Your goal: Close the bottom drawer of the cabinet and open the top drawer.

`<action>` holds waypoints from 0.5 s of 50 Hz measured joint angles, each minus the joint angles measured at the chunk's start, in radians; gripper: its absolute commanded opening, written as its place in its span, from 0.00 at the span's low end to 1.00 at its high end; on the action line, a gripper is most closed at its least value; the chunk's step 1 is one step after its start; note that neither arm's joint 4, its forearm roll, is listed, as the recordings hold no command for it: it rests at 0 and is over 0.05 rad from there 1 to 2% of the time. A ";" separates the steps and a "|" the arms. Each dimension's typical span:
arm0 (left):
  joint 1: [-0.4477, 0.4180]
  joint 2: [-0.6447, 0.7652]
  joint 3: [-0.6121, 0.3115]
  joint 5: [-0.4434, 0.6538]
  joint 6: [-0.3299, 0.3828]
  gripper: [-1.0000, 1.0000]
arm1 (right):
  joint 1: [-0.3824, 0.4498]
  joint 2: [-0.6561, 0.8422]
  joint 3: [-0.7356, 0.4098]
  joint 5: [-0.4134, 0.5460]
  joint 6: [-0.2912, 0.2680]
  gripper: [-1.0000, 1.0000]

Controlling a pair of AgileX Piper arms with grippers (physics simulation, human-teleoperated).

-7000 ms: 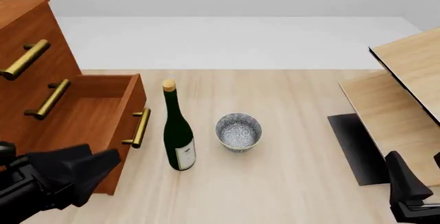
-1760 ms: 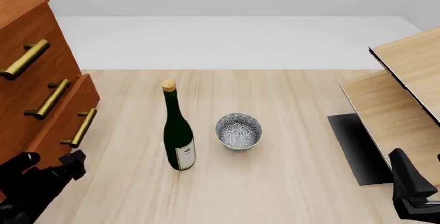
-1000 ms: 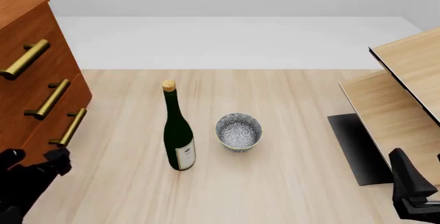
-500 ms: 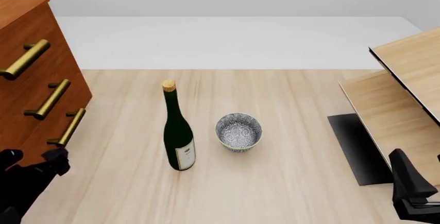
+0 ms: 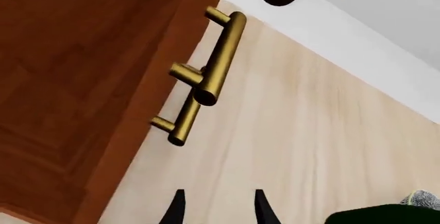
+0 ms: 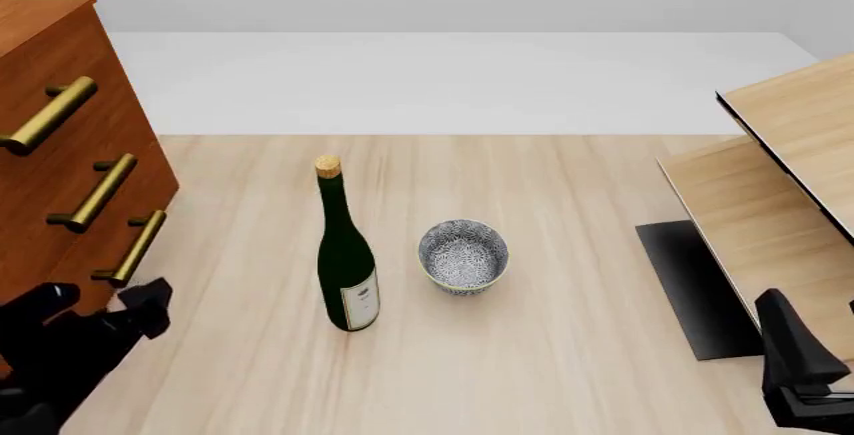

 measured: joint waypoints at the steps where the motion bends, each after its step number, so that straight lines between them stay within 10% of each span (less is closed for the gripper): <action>1: -0.008 -0.006 0.000 0.005 0.001 1.00 | 0.000 0.000 0.000 0.000 0.000 1.00; 25: -0.195 -0.282 -0.098 0.282 0.188 1.00 | 0.000 0.001 0.000 -0.002 0.002 1.00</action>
